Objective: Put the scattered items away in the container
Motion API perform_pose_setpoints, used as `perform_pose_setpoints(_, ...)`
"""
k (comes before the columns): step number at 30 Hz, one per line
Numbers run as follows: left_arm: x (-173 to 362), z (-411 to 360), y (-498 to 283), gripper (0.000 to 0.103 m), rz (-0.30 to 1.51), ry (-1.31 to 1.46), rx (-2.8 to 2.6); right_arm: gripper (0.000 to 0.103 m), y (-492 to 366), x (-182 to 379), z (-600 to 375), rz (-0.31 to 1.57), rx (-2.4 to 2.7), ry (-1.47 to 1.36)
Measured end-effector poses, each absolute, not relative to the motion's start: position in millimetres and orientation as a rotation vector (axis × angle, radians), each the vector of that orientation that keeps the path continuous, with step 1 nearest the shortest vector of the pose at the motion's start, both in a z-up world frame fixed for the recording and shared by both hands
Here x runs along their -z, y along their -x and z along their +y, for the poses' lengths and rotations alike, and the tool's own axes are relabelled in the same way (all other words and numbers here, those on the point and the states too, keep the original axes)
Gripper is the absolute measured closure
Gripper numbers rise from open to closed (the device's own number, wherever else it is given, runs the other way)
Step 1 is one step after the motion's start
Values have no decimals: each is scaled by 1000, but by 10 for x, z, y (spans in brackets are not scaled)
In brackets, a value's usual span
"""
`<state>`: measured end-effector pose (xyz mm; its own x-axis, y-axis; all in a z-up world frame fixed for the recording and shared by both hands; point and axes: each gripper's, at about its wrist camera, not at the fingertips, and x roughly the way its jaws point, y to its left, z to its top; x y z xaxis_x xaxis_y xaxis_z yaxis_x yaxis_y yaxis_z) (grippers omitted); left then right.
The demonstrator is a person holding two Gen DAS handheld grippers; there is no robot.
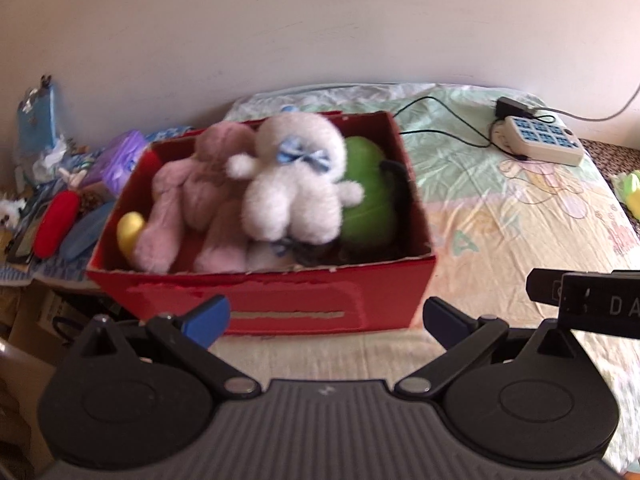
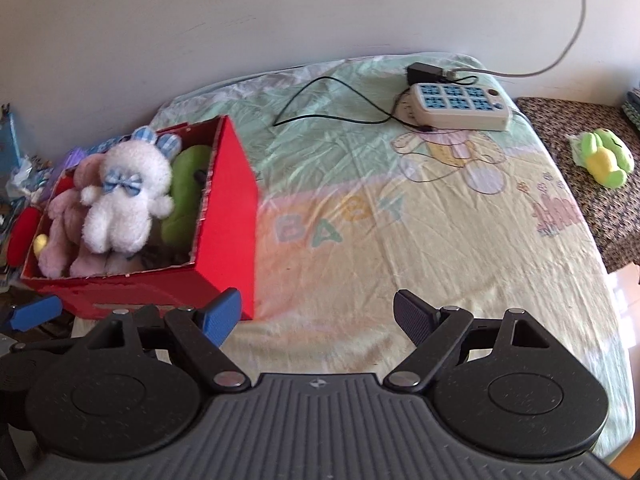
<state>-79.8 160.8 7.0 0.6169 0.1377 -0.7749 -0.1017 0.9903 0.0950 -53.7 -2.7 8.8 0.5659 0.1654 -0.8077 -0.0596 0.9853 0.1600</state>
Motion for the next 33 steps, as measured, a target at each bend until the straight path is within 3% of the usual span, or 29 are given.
perform_pose_setpoints(23,48,2684,775,0,947,8,-259,18,384,-12,1047,996,-268,-41)
perform_pose_setpoints(33,-188,2885,412,0,957,-5,-212,18,155,-229,1306,995,-206,-26)
